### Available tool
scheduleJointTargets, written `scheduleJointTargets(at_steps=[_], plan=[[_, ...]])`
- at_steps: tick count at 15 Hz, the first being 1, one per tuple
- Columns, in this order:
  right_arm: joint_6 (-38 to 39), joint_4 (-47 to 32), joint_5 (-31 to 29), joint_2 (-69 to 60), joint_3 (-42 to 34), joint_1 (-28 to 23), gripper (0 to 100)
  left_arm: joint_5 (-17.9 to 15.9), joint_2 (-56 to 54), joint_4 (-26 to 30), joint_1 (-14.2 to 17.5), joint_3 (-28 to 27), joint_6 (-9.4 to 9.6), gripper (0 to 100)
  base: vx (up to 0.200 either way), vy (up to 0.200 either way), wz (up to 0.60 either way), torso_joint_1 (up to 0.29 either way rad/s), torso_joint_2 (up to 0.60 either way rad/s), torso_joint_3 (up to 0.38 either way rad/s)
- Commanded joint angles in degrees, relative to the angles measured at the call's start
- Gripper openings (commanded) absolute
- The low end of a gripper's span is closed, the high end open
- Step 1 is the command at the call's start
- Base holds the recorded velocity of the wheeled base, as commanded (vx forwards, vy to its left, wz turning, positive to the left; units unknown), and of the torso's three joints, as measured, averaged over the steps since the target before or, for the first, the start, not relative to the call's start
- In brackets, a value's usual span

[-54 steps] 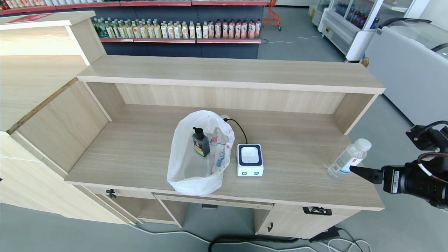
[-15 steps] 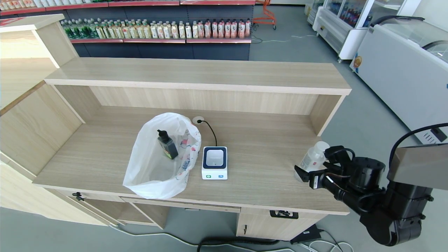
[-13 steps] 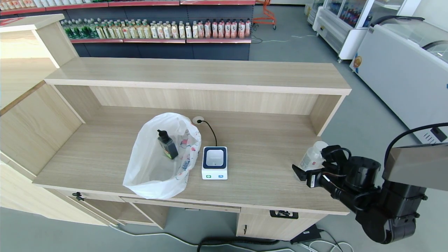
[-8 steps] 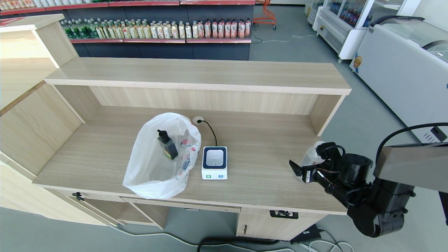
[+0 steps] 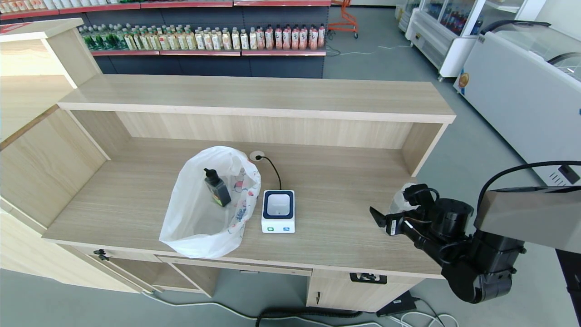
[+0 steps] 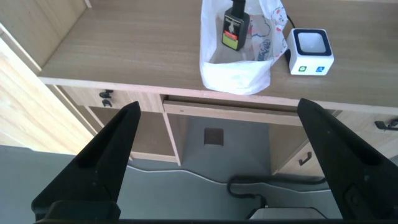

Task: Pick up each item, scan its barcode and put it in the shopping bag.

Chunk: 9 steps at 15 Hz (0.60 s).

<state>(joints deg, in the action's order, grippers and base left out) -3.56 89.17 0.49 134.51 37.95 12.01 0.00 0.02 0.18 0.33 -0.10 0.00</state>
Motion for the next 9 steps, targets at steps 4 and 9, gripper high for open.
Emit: scheduleJointTargets(at_steps=[4, 9], plan=[[-0.13, 0.21, 1.01, 0.14, -0.07, 0.21, 0, 0.0, -0.02, -0.01, 0.02, 0.01, 0.0, 100, 0.0, 0.0, 0.0, 0.0, 0.0, 0.0], [-0.4, 0.12, 2.68, -1.09, -0.33, 0.38, 0, 0.0, -0.02, -0.01, 0.02, 0.01, 0.0, 100, 0.0, 0.0, 0.0, 0.0, 0.0, 0.0]])
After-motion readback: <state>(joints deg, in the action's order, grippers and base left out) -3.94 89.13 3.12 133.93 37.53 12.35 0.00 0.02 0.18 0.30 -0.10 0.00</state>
